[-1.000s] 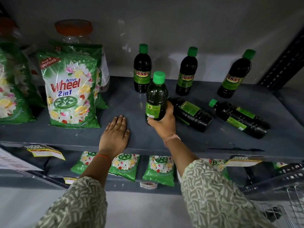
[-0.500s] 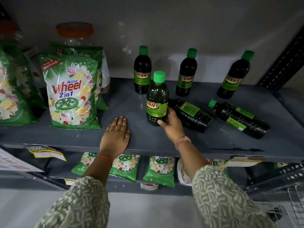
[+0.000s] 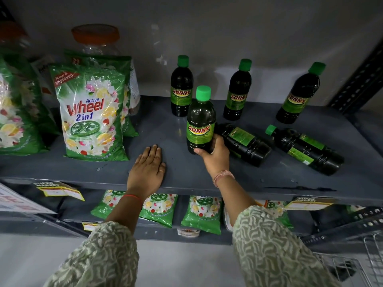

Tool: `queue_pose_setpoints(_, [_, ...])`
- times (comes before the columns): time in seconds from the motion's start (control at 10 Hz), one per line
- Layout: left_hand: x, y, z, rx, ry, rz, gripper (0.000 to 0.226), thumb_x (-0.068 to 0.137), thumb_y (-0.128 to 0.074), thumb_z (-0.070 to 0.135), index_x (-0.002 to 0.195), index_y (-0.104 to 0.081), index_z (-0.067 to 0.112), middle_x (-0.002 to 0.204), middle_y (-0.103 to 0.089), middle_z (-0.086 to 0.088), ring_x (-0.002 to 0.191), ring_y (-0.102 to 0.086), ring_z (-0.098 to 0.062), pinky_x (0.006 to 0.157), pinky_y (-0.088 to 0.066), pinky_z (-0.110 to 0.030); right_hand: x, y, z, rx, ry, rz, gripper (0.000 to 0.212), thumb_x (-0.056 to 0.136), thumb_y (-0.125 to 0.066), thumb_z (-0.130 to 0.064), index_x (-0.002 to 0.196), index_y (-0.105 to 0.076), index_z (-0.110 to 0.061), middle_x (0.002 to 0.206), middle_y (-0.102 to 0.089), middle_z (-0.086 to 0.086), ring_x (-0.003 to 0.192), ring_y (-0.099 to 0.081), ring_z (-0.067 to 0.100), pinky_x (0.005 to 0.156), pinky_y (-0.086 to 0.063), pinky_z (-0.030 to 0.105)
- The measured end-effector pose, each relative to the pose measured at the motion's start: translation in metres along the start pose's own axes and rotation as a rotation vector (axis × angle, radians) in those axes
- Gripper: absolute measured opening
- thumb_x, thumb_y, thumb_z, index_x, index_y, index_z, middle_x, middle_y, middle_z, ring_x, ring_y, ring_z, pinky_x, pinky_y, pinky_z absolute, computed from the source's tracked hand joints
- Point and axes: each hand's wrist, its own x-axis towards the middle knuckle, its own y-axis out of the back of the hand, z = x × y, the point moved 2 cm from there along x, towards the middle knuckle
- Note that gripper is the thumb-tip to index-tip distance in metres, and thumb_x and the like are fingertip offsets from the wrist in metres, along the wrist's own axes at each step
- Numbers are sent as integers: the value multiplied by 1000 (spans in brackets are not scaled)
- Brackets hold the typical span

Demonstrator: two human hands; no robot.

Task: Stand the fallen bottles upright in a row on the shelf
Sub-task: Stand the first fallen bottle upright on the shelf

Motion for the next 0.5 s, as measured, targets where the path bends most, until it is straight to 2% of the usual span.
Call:
queue_pose_setpoints(0.1, [0, 0, 0, -4, 6, -4, 54, 97, -26, 29, 145, -11, 10, 158, -10, -6, 146, -7, -19, 120, -5, -33, 1, 0, 1, -8, -5, -40, 61, 72, -74, -10, 125, -44, -8, 123, -58, 14, 114, -54, 25, 96, -43, 32])
queue_pose_setpoints(0.3, [0, 1, 0, -1, 4, -14, 54, 97, -26, 28, 145, -11, 10, 158, -10, -6, 146, -6, -19, 120, -5, -34, -2, 1, -1, -26, 1, -48, 66, 73, -73, -10, 130, -40, -7, 127, -56, 15, 118, -52, 27, 102, -42, 40])
queue_pose_setpoints(0.5, [0, 1, 1, 0, 1, -8, 54, 97, -27, 27, 145, -12, 9, 158, -11, -7, 146, -7, -20, 120, -6, -34, -8, 3, -2, -15, 40, -41, 83, 62, -82, -15, 133, -40, -9, 129, -57, 14, 118, -53, 25, 102, -43, 40])
